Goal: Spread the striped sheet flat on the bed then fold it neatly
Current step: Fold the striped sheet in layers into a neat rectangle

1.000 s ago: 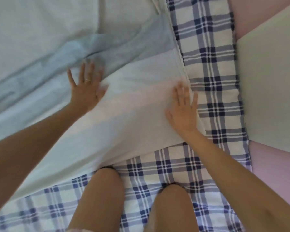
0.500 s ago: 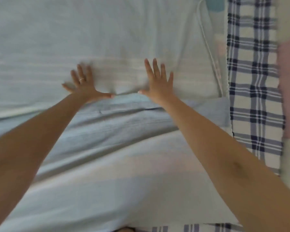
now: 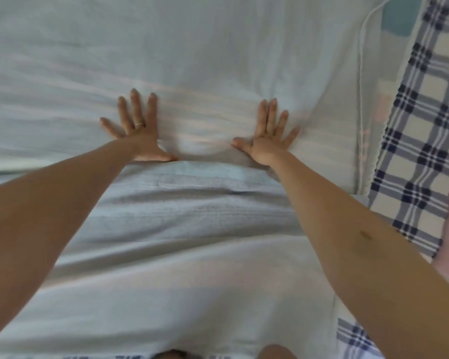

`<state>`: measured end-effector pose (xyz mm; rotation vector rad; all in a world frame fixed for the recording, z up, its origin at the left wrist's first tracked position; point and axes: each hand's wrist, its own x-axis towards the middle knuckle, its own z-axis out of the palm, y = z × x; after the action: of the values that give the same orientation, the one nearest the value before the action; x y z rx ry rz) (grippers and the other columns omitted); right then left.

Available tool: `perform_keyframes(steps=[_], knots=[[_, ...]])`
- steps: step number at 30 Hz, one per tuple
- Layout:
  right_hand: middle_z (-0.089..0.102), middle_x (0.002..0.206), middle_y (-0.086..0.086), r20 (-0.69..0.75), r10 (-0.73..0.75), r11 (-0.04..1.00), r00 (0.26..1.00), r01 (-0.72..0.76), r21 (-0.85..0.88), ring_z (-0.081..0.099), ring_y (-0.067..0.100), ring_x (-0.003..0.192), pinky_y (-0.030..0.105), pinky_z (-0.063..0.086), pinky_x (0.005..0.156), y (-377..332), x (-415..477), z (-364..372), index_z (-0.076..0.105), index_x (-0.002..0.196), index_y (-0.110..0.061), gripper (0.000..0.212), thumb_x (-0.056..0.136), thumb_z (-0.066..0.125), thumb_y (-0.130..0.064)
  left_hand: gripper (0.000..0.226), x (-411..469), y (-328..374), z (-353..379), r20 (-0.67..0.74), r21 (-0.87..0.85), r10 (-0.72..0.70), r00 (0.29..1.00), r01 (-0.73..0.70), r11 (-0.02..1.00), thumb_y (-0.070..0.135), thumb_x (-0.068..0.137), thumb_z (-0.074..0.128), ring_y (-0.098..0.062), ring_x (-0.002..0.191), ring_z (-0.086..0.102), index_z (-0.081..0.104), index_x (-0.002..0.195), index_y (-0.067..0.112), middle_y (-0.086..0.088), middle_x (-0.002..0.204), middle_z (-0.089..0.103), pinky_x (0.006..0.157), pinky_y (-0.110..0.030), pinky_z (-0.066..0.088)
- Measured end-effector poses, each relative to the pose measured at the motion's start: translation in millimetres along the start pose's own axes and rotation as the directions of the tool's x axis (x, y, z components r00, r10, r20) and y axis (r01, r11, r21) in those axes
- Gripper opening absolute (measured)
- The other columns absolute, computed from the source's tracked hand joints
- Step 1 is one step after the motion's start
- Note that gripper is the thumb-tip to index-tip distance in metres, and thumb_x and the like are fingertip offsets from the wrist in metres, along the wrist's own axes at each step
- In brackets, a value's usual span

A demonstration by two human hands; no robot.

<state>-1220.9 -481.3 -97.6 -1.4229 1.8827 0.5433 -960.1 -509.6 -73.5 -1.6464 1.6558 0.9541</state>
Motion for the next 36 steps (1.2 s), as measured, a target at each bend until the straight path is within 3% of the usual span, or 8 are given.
perform_keyframes(steps=[12, 19, 22, 25, 27, 28, 31, 36], knots=[[-0.058, 0.131, -0.006, 0.11, 0.015, 0.999, 0.994, -0.012, -0.034, -0.038, 0.034, 0.135, 0.062, -0.023, 0.103, -5, 5, -12, -0.046, 0.126, -0.028, 0.107, 0.079, 0.035, -0.079, 0.146, 4, 2, -18, 0.114, -0.026, -0.077, 0.991, 0.08, 0.996, 0.067, 0.058, 0.075, -0.032, 0.115, -0.054, -0.055, 0.115, 0.035, -0.004, 0.12, -0.065, 0.098, -0.068, -0.021], [-0.05, 0.142, 0.0, 0.047, -0.022, 0.995, 0.999, 0.027, -0.093, -0.038, 0.034, 0.135, 0.062, -0.024, 0.102, 0, 8, -1, -0.036, 0.141, -0.026, 0.098, 0.085, 0.029, -0.075, 0.145, 12, -4, -4, 0.002, -0.048, -0.041, 0.999, 0.041, 0.998, 0.073, 0.055, 0.072, -0.029, 0.116, -0.054, -0.051, 0.121, 0.036, 0.0, 0.118, -0.065, 0.097, -0.067, -0.022], [-0.048, 0.144, 0.0, 0.087, -0.041, 0.997, 0.995, 0.047, -0.069, -0.036, 0.033, 0.136, 0.061, -0.021, 0.104, 1, 5, -6, -0.033, 0.143, -0.025, 0.096, 0.088, 0.029, -0.072, 0.145, 9, -3, -1, -0.035, -0.047, -0.043, 0.998, 0.041, 0.998, 0.075, 0.054, 0.071, -0.029, 0.121, -0.051, -0.041, 0.136, 0.031, 0.001, 0.125, -0.062, 0.098, -0.067, -0.021], [-0.011, 0.159, 0.01, -0.11, -0.128, 0.988, 0.986, 0.117, -0.104, -0.005, 0.034, 0.145, 0.06, 0.001, 0.111, 7, 0, -11, 0.003, 0.152, -0.023, 0.078, 0.093, 0.042, -0.056, 0.114, 2, -2, 11, -0.234, -0.052, -0.004, 0.972, -0.009, 0.999, 0.063, 0.063, 0.074, -0.032, 0.142, -0.023, 0.011, 0.151, 0.027, -0.01, 0.156, -0.024, 0.106, -0.066, -0.009], [0.032, 0.147, 0.012, -0.357, -0.228, 0.971, 0.906, 0.181, -0.159, 0.03, 0.033, 0.133, 0.049, 0.026, 0.102, 13, -1, -15, 0.04, 0.138, -0.02, 0.05, 0.093, 0.053, -0.036, 0.064, -6, 0, 15, -0.482, -0.024, 0.061, 0.874, -0.083, 0.996, 0.043, 0.072, 0.077, -0.028, 0.141, 0.021, 0.053, 0.127, 0.023, -0.009, 0.152, 0.027, 0.107, -0.056, 0.016], [0.044, 0.135, 0.01, -0.392, -0.251, 0.965, 0.885, 0.199, -0.169, 0.038, 0.031, 0.125, 0.044, 0.03, 0.095, 14, 0, -20, 0.05, 0.129, -0.018, 0.039, 0.092, 0.056, -0.029, 0.044, -10, 2, 14, -0.513, 0.027, 0.083, 0.855, -0.08, 0.996, 0.033, 0.076, 0.075, -0.028, 0.132, 0.035, 0.061, 0.115, 0.019, -0.008, 0.142, 0.042, 0.103, -0.049, 0.025], [0.059, 0.113, 0.008, -0.35, -0.365, 0.915, 0.863, 0.264, -0.304, 0.048, 0.03, 0.111, 0.038, 0.032, 0.087, 13, 13, -35, 0.061, 0.108, -0.014, 0.019, 0.092, 0.056, -0.023, 0.02, -9, 8, 6, -0.467, 0.28, 0.161, 0.869, -0.027, 0.96, 0.024, 0.088, 0.063, -0.026, 0.118, 0.047, 0.067, 0.106, 0.016, -0.006, 0.124, 0.056, 0.095, -0.041, 0.033], [0.059, 0.112, 0.009, -0.184, -0.512, 0.784, 0.839, 0.368, -0.501, 0.054, 0.029, 0.109, 0.036, 0.035, 0.086, 11, 19, -53, 0.06, 0.109, -0.01, 0.019, 0.093, 0.051, -0.01, 0.014, -9, 5, 1, -0.355, 0.59, 0.422, 0.834, -0.15, 0.793, 0.006, 0.085, 0.06, -0.027, 0.088, 0.061, 0.066, 0.096, 0.011, -0.007, 0.09, 0.067, 0.078, -0.037, 0.04]])
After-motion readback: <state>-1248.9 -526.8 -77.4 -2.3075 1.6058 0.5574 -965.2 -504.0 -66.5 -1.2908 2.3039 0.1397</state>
